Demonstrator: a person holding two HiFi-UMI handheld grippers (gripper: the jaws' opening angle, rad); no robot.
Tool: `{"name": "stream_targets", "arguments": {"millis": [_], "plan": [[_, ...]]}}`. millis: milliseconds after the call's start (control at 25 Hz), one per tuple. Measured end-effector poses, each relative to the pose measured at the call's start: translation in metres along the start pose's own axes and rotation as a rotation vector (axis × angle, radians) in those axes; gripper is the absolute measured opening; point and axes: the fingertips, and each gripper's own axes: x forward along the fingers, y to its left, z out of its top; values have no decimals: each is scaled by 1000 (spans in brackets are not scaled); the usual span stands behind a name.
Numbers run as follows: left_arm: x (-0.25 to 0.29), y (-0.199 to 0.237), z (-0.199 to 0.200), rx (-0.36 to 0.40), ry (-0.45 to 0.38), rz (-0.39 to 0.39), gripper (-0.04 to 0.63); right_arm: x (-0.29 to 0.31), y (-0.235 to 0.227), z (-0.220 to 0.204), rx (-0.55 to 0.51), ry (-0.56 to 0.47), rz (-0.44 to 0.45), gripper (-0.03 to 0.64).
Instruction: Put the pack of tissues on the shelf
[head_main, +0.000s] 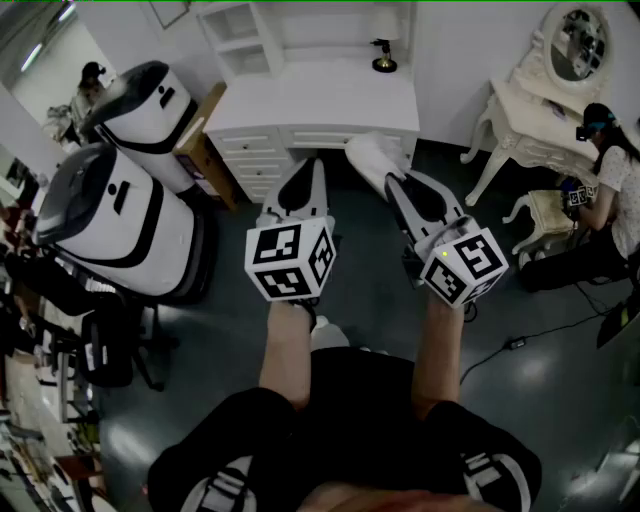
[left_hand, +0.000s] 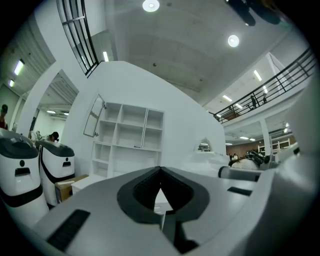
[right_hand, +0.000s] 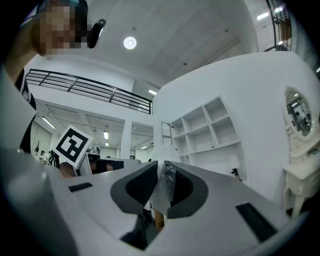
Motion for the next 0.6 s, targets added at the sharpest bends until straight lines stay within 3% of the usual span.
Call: {"name": "stream_targets", "arguments": {"millis": [200, 600], "plan": [[-3, -25, 0, -16, -13, -15, 11, -6, -9, 1, -2, 20, 19, 55], [-13, -15, -11, 22, 6, 3, 9, 4, 0, -10, 15, 10, 39, 55]]}}
